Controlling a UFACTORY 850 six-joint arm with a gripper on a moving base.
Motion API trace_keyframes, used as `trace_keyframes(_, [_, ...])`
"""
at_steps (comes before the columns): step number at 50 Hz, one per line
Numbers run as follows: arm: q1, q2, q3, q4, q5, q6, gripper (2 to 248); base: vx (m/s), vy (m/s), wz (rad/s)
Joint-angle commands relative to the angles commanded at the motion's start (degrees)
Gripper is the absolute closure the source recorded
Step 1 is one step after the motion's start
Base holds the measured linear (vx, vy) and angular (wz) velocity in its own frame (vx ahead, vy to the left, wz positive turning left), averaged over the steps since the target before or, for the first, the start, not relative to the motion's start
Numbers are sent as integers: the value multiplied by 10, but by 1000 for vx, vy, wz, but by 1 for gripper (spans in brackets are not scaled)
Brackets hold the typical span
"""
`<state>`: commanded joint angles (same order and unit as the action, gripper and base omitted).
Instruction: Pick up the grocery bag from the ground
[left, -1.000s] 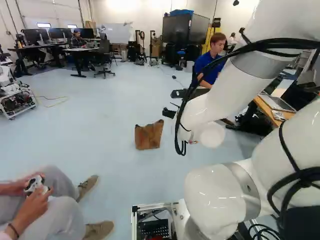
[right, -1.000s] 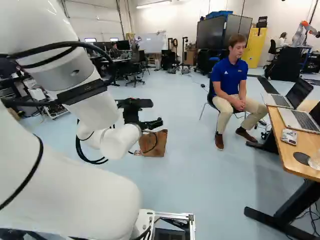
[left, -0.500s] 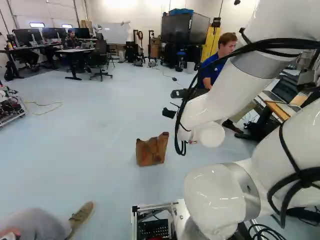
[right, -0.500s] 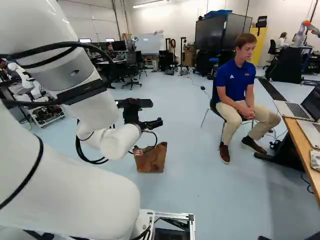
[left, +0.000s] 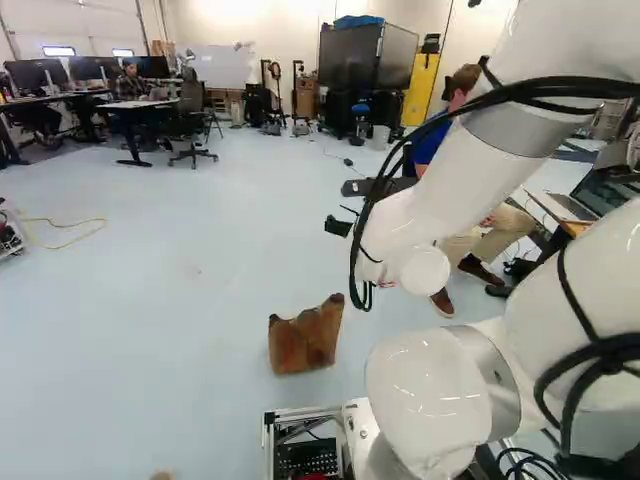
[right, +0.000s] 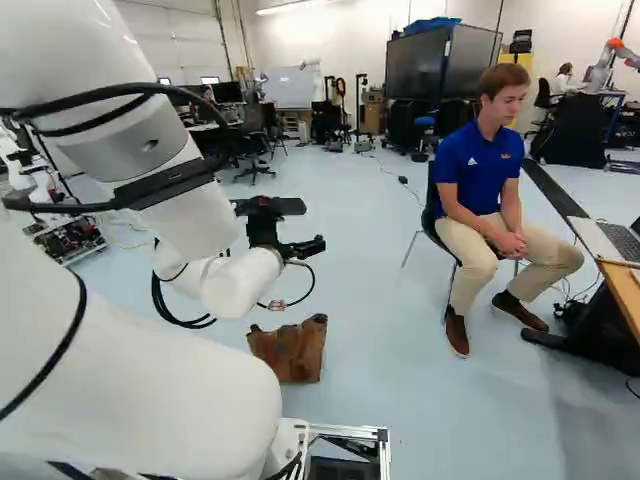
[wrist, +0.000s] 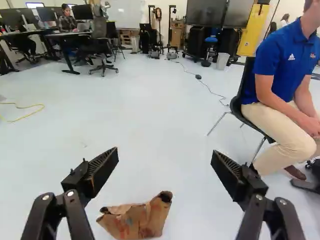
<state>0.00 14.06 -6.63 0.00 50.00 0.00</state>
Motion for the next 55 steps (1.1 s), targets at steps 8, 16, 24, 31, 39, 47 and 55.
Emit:
trace_keyframes(8, [0, -25, -22, 0, 0, 0, 3, 148, 1, -78])
trace_keyframes(16, [0, -40, -36, 0, 0, 0, 3, 1, 1, 5])
trace_keyframes(24, [2, -59, -53, 0, 0, 0, 3, 0, 0, 0])
trace_keyframes(31, [9, -91, -82, 0, 0, 0, 3, 0, 0, 0])
trace_keyframes(39, [19, -131, -122, 0, -13, 0, 3, 0, 0, 0])
trace_keyframes(47, [29, -170, -162, 0, -75, 0, 3, 0, 0, 0])
trace_keyframes(55, [38, -208, -203, 0, -165, 0, 3, 0, 0, 0])
